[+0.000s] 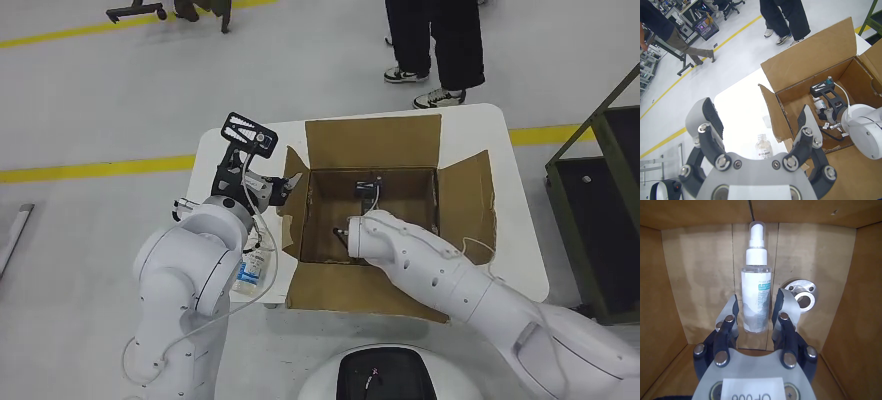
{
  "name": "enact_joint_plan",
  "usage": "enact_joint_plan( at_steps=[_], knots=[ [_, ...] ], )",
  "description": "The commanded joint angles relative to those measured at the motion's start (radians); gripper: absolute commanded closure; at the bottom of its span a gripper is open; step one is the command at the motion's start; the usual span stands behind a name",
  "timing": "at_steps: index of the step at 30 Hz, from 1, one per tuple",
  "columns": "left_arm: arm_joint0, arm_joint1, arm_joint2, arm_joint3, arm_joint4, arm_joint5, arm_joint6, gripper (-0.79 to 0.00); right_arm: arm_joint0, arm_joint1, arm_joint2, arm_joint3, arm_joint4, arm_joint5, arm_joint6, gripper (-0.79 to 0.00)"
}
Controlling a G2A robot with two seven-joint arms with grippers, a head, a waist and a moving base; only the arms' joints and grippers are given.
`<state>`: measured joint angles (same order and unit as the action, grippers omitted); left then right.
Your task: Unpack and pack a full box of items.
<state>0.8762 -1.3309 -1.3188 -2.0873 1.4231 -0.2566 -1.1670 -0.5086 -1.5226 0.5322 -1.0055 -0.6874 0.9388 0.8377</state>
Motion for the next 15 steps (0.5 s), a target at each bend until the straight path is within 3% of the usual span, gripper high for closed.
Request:
enact_joint_plan(
  at_steps=[1, 9, 11, 13, 15],
  knots=[
    [0.000, 0.000, 0.000, 0.000, 0.000, 0.000, 0.000, -0.785, 0.002, -0.005, 0.000, 0.011, -0.002, -0.006, 0.005, -0.388],
    [0.000, 0.000, 0.000, 0.000, 0.000, 0.000, 0.000, -0.785, 0.008, -0.020, 0.008, 0.048, -0.011, -0.017, 0.023, -0.252],
    [0.000, 0.000, 0.000, 0.000, 0.000, 0.000, 0.000, -0.785, 0.009, -0.023, 0.010, 0.054, -0.015, -0.019, 0.027, -0.169],
    [0.000, 0.000, 0.000, 0.000, 0.000, 0.000, 0.000, -0.785, 0.008, -0.026, 0.013, 0.058, -0.019, -0.020, 0.029, 0.000],
    [0.000, 0.000, 0.000, 0.000, 0.000, 0.000, 0.000, -0.785, 0.006, -0.028, 0.021, 0.052, -0.020, -0.023, 0.027, 0.000]
  ],
)
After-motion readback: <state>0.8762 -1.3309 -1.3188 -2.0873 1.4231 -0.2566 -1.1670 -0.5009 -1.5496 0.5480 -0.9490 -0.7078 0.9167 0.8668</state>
